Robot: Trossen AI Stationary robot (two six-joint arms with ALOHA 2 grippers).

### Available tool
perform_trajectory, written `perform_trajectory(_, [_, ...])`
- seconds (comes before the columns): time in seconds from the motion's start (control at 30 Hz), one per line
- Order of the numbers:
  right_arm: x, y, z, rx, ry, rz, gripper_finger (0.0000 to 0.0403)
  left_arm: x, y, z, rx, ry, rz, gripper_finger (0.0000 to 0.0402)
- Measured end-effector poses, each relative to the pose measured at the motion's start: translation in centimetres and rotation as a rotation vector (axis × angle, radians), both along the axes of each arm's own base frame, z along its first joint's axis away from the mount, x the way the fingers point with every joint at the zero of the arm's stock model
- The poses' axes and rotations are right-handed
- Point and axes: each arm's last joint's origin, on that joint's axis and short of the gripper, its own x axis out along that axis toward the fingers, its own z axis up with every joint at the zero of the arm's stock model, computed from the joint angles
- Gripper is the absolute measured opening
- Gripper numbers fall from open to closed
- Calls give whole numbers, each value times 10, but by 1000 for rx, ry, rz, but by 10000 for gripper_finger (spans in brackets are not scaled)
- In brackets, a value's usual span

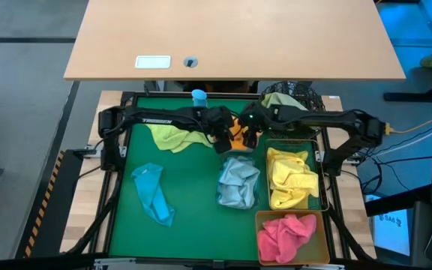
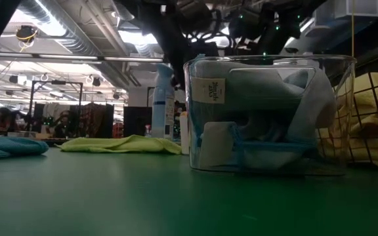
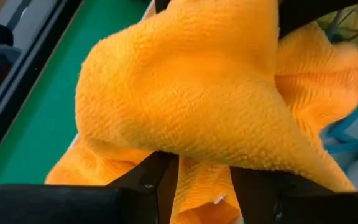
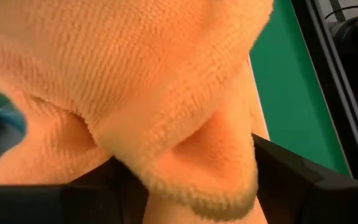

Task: Sort microfiber towel by color & place in baskets
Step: Put the orange towel into the white bin

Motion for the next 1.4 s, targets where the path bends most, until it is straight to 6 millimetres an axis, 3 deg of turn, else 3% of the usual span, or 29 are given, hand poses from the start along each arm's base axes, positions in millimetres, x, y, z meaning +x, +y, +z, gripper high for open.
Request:
perform_trajectory(0.37, [-10,3,28,26,79,1,241,-6,-3,14,-38,-32,-36,134])
perform_trajectory(0.67, [-10,1,29,-46,100,-45,241,-26,-5,38,-37,-9,-29,134])
perform_trajectory(0.87, [-10,1,29,-54,103,-49,241,-35,-18,51,-95,-12,-119,134])
perform_trajectory(1.07, [-11,1,29,-52,107,-49,241,-30,-36,48,-166,-15,-216,134])
perform_trajectory(1.4, [-11,1,28,-43,108,-43,241,-12,-50,14,-106,88,-253,134])
